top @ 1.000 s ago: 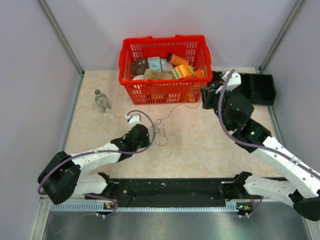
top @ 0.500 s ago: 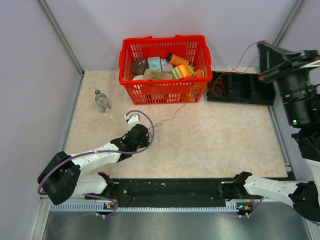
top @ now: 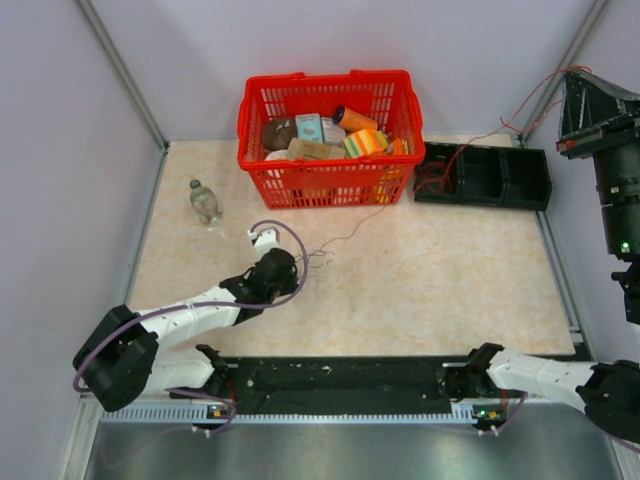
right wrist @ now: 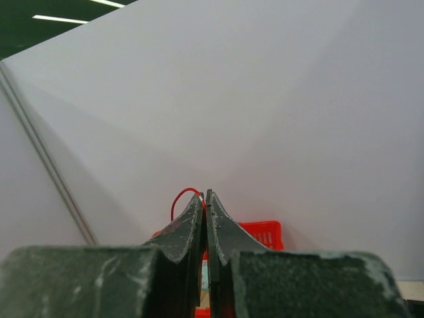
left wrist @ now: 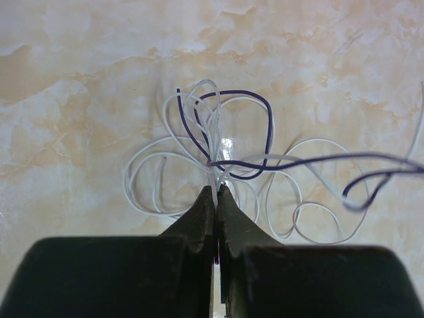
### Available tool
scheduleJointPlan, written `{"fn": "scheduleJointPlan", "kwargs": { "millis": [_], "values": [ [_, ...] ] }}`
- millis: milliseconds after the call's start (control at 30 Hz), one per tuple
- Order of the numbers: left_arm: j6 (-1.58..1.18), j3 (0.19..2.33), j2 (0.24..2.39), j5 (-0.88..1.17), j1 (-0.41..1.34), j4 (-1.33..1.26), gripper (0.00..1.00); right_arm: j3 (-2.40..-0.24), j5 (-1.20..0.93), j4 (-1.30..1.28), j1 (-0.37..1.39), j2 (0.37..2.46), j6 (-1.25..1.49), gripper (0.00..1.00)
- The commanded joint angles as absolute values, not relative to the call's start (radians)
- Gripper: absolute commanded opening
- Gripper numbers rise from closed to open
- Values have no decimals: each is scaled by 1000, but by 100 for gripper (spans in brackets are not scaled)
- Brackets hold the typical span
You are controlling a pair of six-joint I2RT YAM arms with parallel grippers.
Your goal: Untangle the cables
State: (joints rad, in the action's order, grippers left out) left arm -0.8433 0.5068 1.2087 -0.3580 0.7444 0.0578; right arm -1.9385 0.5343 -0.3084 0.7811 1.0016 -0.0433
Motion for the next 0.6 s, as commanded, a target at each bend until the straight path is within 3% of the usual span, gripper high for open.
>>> {"fn": "scheduleJointPlan", "kwargs": {
  "millis": [0, 333, 567],
  "values": [
    [-848, 502, 1189, -376, 742, 35, 0, -1954, 591, -296, 778, 936, -71, 0],
    [-853, 506, 1192, -382, 742, 44, 0, -2054, 660, -268, 778, 887, -155, 0],
    [-847, 508, 1190, -376, 742, 38, 0, -1899, 650, -294, 778, 867, -89, 0]
  ]
}}
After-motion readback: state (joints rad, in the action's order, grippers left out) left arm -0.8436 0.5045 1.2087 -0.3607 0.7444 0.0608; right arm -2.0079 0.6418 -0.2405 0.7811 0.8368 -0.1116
